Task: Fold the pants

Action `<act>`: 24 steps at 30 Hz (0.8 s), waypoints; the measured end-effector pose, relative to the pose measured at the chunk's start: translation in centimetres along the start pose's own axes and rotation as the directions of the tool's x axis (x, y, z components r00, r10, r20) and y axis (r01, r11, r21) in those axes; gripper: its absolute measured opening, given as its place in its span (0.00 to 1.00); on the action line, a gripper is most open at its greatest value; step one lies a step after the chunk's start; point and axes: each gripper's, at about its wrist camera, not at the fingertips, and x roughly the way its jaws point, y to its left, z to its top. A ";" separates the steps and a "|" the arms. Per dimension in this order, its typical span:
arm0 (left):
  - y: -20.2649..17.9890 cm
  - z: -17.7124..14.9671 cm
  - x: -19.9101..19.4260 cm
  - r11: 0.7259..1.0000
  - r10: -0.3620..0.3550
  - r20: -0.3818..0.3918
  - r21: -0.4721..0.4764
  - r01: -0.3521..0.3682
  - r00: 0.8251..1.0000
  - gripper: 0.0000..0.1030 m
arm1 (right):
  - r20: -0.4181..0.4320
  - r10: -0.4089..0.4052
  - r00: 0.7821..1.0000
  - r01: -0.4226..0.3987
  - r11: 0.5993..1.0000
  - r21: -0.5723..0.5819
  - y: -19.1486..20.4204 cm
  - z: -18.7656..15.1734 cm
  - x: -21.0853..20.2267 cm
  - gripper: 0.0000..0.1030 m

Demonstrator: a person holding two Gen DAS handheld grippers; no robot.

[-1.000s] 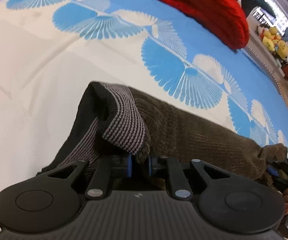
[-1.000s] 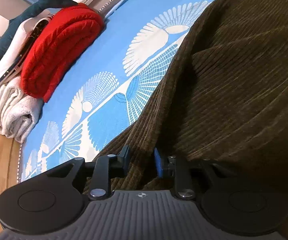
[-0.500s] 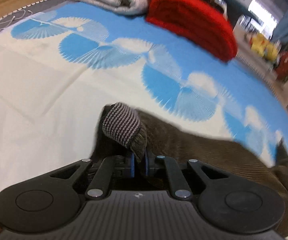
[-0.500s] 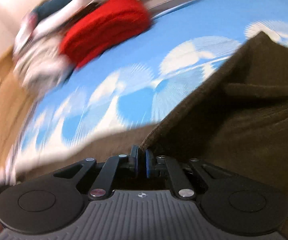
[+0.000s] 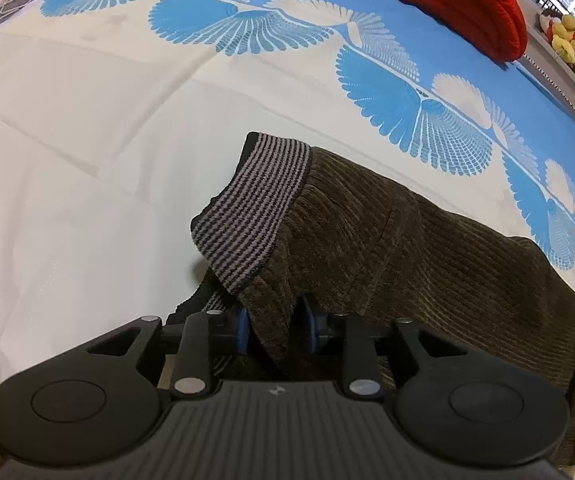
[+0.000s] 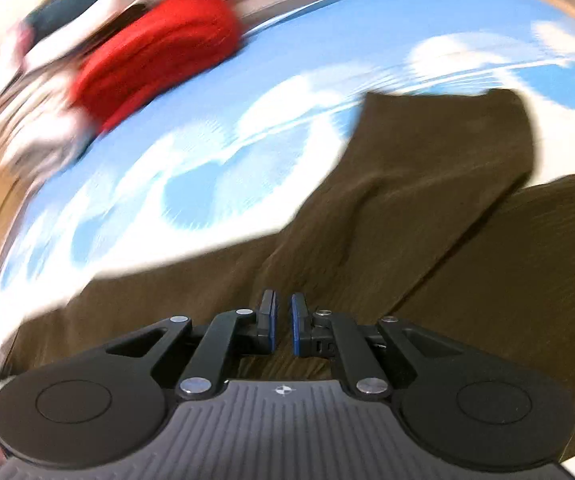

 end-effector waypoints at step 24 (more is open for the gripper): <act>-0.4 0.3 0.3 1.000 0.016 -0.008 -0.001 -0.016 1.000 0.18 | 0.002 -0.193 0.981 0.192 0.980 0.045 -3.0 0.7 0.0 0.07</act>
